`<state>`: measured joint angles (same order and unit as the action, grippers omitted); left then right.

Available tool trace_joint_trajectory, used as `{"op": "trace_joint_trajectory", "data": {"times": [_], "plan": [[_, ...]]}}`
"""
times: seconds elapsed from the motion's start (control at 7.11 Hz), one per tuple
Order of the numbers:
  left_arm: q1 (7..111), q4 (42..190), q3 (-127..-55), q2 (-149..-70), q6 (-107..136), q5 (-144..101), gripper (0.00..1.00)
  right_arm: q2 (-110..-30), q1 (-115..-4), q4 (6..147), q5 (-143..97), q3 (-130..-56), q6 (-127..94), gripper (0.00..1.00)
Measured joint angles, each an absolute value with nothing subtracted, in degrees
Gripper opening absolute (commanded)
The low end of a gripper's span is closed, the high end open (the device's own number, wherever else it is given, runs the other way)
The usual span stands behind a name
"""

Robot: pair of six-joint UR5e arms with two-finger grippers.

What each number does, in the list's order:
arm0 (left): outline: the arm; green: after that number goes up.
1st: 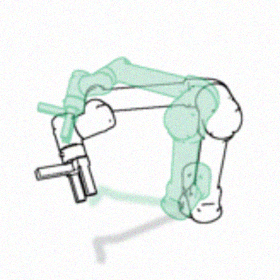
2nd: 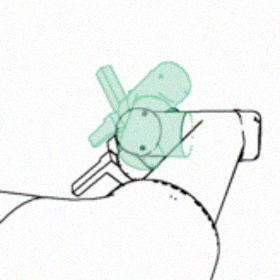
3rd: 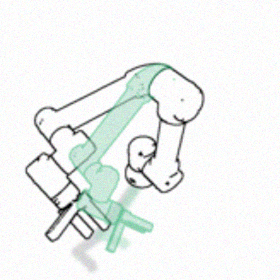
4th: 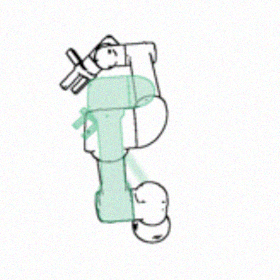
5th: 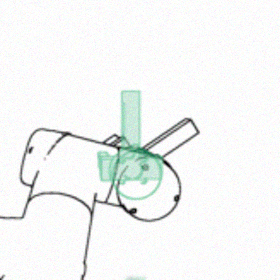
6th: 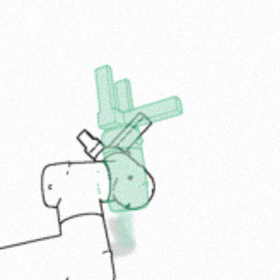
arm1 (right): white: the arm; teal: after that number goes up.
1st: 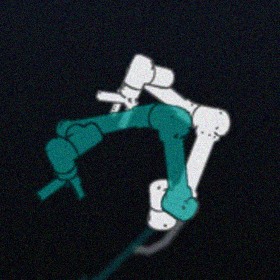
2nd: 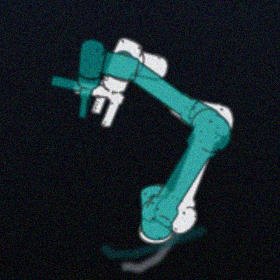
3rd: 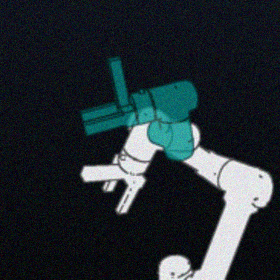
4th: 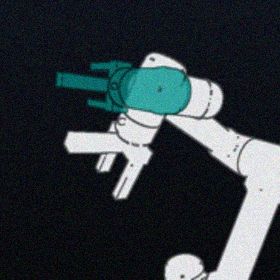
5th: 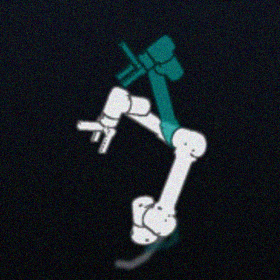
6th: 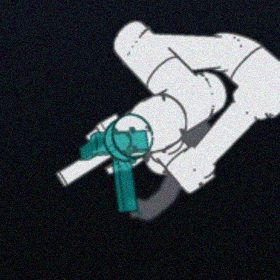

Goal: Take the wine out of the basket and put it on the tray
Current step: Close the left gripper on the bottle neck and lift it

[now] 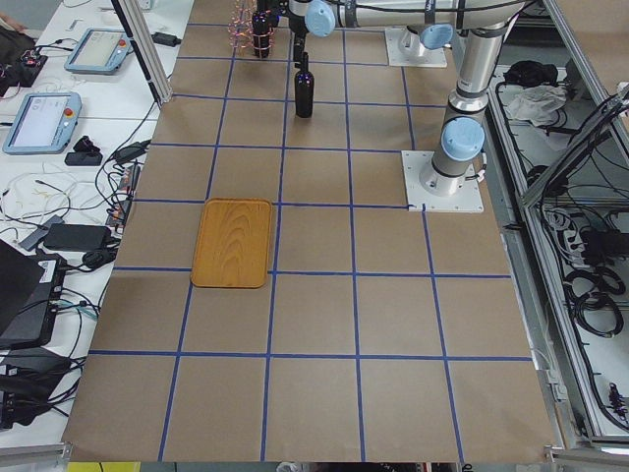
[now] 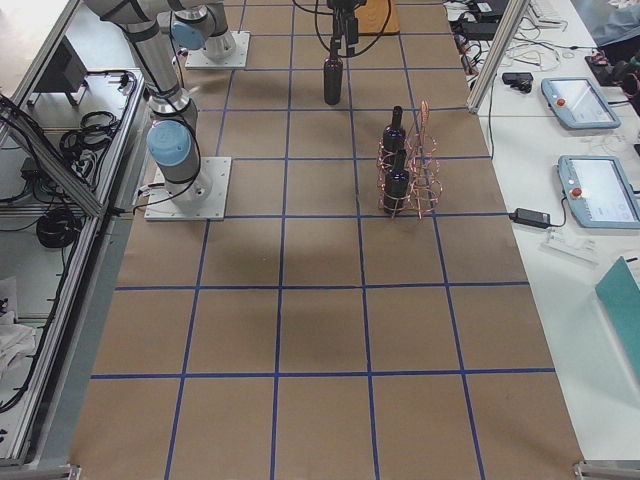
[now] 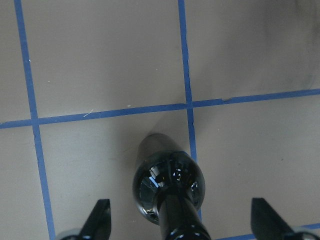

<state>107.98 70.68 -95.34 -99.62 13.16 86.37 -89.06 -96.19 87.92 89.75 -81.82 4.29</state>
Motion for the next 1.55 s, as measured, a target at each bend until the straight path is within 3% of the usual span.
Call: {"op": "trace_joint_trajectory", "data": {"times": [0.14, 0.28, 0.56, 0.7, 0.84, 0.99, 1.55], "plan": [[108.0, 70.8, -95.4, -100.2, 13.1, 86.4, 0.78, -89.1, -96.2, 87.8, 89.8, -81.8, 4.3, 1.00], [108.0, 71.0, -95.4, -100.6, 12.9, 86.5, 0.64, -89.1, -96.2, 87.6, 90.0, -81.8, 4.4, 1.00], [108.0, 71.5, -95.4, -100.8, 12.8, 86.7, 0.63, -89.2, -96.2, 87.5, 90.0, -81.8, 4.4, 1.00], [108.0, 71.9, -95.4, -100.7, 12.8, 86.9, 0.57, -89.2, -96.2, 87.5, 89.9, -81.8, 4.4, 1.00], [107.9, 72.3, -95.4, -100.7, 12.8, 86.9, 0.38, -89.2, -96.2, 87.6, 89.7, -81.9, 4.4, 1.00], [107.9, 72.4, -95.4, -100.7, 12.8, 86.9, 0.00, -89.2, -96.2, 87.6, 89.6, -81.9, 4.4, 1.00], [107.8, 72.6, -94.5, -100.7, 12.5, 87.0, 0.00, -89.1, -96.2, 87.7, 89.6, -82.0, 4.3, 1.00]]}}
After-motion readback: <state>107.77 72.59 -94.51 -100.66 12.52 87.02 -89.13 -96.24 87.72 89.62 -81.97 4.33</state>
